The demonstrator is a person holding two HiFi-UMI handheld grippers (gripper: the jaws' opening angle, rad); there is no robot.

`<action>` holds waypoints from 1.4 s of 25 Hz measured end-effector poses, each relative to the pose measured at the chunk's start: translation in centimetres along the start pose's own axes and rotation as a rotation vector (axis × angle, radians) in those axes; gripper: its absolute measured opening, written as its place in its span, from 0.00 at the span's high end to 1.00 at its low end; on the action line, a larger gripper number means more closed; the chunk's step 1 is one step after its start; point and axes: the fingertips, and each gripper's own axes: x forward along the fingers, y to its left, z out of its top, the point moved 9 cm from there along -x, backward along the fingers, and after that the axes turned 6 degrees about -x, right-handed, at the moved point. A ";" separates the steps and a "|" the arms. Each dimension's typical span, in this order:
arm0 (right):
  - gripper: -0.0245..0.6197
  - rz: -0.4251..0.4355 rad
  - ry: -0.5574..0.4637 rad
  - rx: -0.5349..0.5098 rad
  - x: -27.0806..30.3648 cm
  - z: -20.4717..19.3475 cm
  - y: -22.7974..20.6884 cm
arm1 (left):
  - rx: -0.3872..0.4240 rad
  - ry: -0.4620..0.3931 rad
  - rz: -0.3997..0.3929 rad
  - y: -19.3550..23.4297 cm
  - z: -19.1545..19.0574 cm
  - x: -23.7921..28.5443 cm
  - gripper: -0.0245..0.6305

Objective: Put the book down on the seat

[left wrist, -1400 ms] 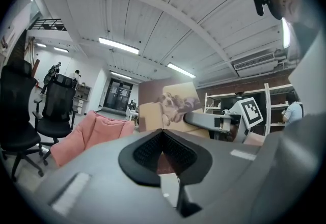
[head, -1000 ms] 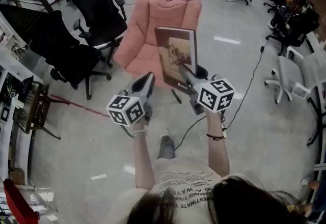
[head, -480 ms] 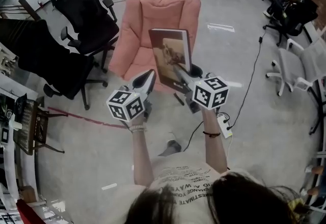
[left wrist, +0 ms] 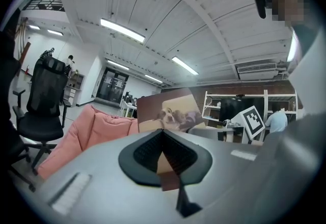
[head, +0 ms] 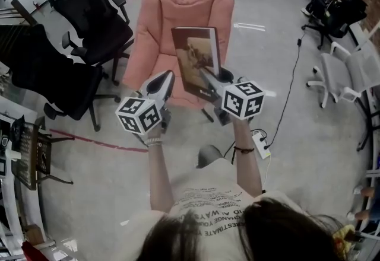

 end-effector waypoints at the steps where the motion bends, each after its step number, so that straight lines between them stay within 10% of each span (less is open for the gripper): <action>1: 0.74 0.003 0.010 -0.002 0.3 -0.1 -0.1 | -0.002 0.002 0.002 0.3 -0.1 0.1 0.98; 35: 0.74 0.077 0.201 0.068 23.7 1.0 -14.6 | -0.167 0.096 0.074 19.6 2.4 16.1 0.98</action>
